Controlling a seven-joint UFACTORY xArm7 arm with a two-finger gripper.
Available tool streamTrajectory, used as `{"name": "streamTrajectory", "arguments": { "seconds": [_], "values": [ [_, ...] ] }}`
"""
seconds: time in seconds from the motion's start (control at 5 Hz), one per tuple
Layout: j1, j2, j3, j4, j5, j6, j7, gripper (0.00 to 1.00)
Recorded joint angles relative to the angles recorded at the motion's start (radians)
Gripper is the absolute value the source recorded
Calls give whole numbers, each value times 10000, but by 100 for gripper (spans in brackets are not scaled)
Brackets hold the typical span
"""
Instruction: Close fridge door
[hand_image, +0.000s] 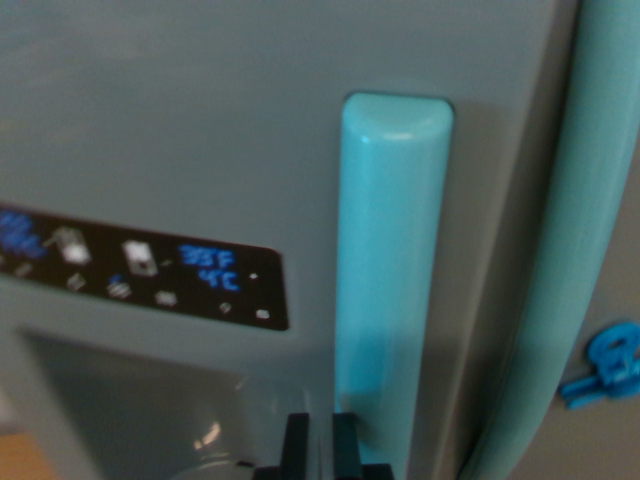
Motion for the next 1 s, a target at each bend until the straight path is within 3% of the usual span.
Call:
{"name": "streamTrajectory", "arguments": {
  "seconds": [0.2, 0.4, 0.6, 0.8, 1.0],
  "values": [
    [0, 610, -144, 508, 0, -1, 0, 100],
    [0, 610, -144, 508, 0, -1, 0, 100],
    [0, 1200, -211, 992, 0, -1, 0, 100],
    [0, 1200, -211, 992, 0, -1, 0, 100],
    [0, 1686, -308, 1371, 0, -2, 0, 100]
  ]
}}
